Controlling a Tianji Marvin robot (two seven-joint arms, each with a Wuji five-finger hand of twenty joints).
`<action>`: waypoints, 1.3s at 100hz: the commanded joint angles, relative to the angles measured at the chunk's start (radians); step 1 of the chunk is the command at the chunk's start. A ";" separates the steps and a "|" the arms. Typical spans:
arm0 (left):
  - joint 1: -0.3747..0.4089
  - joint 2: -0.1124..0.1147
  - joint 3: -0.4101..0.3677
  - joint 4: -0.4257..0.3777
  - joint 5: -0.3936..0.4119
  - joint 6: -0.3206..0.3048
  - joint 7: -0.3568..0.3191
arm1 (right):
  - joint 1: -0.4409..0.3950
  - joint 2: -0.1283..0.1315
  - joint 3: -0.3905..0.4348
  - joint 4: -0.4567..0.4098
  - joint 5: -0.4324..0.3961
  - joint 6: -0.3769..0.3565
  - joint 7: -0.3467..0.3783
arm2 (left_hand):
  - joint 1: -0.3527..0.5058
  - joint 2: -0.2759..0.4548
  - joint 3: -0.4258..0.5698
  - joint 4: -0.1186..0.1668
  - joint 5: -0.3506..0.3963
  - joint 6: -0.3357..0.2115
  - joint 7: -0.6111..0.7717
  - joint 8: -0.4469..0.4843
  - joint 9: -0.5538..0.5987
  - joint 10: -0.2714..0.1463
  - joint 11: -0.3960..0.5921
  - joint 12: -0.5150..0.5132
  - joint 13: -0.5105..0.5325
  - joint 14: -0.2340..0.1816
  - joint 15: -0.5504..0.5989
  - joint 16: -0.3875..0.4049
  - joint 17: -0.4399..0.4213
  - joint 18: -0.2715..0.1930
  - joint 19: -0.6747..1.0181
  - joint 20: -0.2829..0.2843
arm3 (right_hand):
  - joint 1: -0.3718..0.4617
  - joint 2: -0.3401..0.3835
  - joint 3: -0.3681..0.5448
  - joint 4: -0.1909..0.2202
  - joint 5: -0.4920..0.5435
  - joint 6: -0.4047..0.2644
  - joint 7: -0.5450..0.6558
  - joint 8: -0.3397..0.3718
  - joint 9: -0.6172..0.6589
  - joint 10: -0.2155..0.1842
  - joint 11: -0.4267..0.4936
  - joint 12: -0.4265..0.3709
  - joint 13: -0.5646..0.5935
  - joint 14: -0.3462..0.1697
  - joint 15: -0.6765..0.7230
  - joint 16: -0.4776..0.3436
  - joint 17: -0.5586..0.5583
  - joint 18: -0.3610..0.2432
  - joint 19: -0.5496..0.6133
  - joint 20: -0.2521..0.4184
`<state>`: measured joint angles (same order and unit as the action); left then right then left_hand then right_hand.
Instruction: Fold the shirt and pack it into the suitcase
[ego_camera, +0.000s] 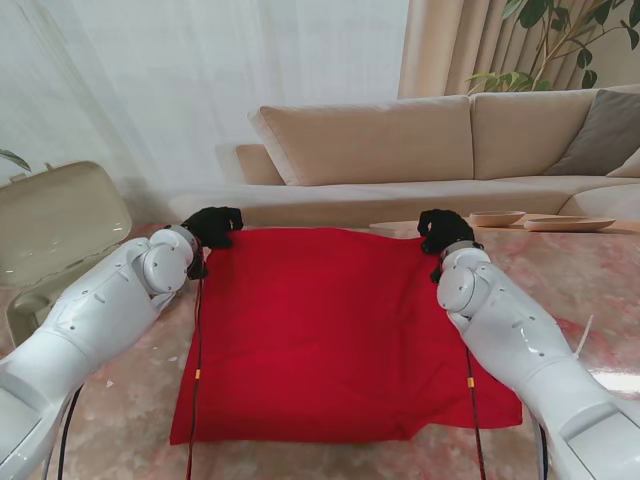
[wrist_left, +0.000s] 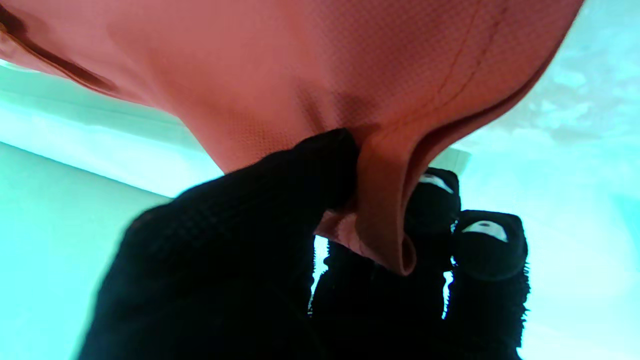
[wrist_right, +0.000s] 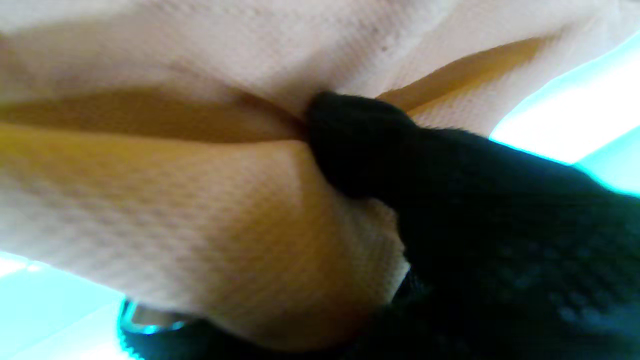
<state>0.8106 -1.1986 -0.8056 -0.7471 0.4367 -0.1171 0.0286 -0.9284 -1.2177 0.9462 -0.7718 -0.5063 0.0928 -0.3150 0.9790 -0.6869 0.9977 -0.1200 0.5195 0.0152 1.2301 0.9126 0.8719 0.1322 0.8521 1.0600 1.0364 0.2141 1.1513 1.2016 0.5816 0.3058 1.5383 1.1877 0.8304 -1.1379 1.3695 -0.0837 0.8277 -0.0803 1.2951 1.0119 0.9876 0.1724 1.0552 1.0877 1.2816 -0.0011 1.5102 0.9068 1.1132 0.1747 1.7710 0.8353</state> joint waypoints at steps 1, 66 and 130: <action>0.001 0.003 -0.015 -0.020 0.007 0.010 0.007 | 0.006 -0.006 0.013 -0.011 0.001 -0.005 -0.002 | 0.053 0.011 0.025 0.025 0.012 -0.041 0.023 0.024 0.028 -0.022 0.040 0.015 -0.006 0.012 0.023 0.017 -0.014 0.026 0.030 0.032 | 0.095 0.000 0.139 0.062 0.001 -0.035 0.042 0.018 0.045 0.077 0.096 0.030 0.037 -0.122 0.037 0.039 0.040 -0.038 0.114 -0.013; 0.325 0.091 -0.326 -0.484 0.194 0.046 -0.040 | -0.209 0.064 0.233 -0.270 -0.132 -0.100 0.032 | 0.063 0.015 0.000 0.025 0.009 -0.046 0.021 0.028 0.029 -0.024 0.034 0.013 -0.011 0.017 0.015 0.019 -0.021 0.027 0.019 0.041 | 0.097 0.008 0.123 0.062 -0.003 -0.041 0.046 0.018 0.038 0.073 0.101 0.022 0.038 -0.112 0.025 0.040 0.025 -0.036 0.103 -0.002; 0.686 0.117 -0.514 -0.879 0.272 0.053 -0.101 | -0.501 0.093 0.452 -0.561 -0.239 -0.205 0.029 | 0.066 0.014 -0.010 0.022 0.009 -0.046 0.020 0.029 0.030 -0.022 0.031 0.014 -0.012 0.017 0.014 0.023 -0.026 0.028 0.020 0.049 | 0.099 -0.008 0.118 0.060 0.007 -0.037 0.035 0.013 0.053 0.080 0.086 0.006 0.037 -0.094 0.031 0.047 0.018 -0.017 0.103 0.022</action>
<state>1.4619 -1.0875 -1.3138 -1.6100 0.7065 -0.0628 -0.0663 -1.3906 -1.1315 1.3842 -1.3184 -0.7443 -0.1069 -0.2952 0.9817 -0.6869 0.9757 -0.1200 0.5195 0.0029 1.2301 0.9238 0.8719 0.1324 0.8522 1.0600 1.0364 0.2141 1.1513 1.2078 0.5612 0.3076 1.5379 1.2026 0.8304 -1.1381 1.3695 -0.0837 0.8304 -0.0865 1.3065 1.0120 0.9877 0.1724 1.0552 1.0877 1.2817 -0.0012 1.5104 0.9159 1.1133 0.1739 1.7711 0.8351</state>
